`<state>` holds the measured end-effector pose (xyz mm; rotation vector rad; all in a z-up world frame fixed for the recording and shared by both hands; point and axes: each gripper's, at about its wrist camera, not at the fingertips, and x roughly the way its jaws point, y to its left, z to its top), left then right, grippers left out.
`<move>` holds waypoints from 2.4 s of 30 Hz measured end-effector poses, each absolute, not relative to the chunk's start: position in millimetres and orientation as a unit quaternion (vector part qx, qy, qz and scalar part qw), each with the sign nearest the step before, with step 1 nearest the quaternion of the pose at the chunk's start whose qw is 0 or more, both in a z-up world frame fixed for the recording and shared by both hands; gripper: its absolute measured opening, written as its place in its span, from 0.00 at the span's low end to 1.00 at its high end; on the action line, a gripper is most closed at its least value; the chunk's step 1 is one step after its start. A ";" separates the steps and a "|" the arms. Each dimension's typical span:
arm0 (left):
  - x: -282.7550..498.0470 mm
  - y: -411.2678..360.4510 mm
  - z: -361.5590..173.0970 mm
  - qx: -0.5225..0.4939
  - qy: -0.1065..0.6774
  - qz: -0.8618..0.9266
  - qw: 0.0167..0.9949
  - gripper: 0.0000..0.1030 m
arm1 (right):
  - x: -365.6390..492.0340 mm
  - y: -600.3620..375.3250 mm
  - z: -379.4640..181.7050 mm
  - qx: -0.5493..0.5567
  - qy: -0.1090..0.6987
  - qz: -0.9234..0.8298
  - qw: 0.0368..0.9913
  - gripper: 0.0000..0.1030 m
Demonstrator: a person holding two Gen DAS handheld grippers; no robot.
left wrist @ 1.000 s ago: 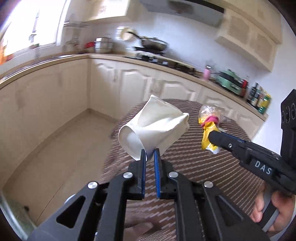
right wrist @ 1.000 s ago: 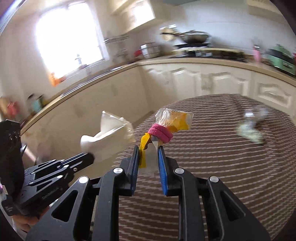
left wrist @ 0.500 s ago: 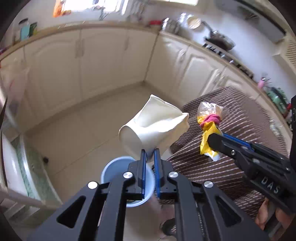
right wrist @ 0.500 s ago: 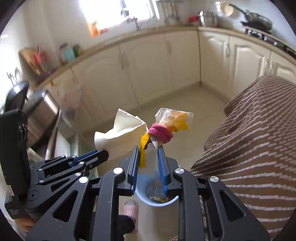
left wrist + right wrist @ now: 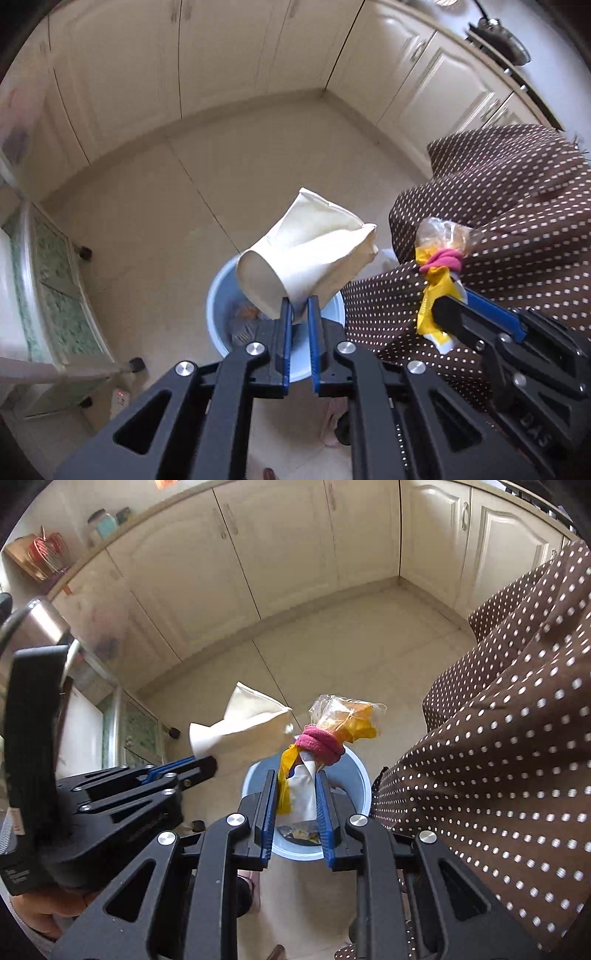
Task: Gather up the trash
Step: 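Carry the cup and the clear bag over the blue bin, then open both tools over the blue bin to drop the items, then return both tools to the table above the remaining trash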
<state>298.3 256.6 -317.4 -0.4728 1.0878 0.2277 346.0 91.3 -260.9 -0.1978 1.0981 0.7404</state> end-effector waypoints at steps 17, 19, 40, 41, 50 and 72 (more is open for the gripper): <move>315.1 252.4 -335.5 -0.264 0.511 0.094 0.813 0.23 | 353.8 100.2 -293.2 -0.094 0.531 0.331 0.774 0.19; 309.9 255.1 -330.7 -0.264 0.506 0.098 0.815 0.23 | 353.5 103.5 -292.2 -0.094 0.532 0.333 0.773 0.19; 278.3 274.9 -279.7 -0.275 0.460 0.117 0.836 0.27 | 358.7 127.2 -263.0 -0.095 0.501 0.347 0.787 0.40; 277.0 273.0 -274.1 -0.273 0.457 0.118 0.838 0.28 | 358.1 123.6 -258.0 -0.094 0.498 0.346 0.790 0.40; 267.2 240.2 -212.7 -0.248 0.419 0.093 0.869 0.29 | 345.4 78.9 -183.0 -0.085 0.443 0.335 0.827 0.40; 349.2 -68.1 -48.5 -0.054 0.356 -0.140 0.922 0.54 | 353.6 -273.2 -35.8 0.010 0.294 0.123 0.948 0.52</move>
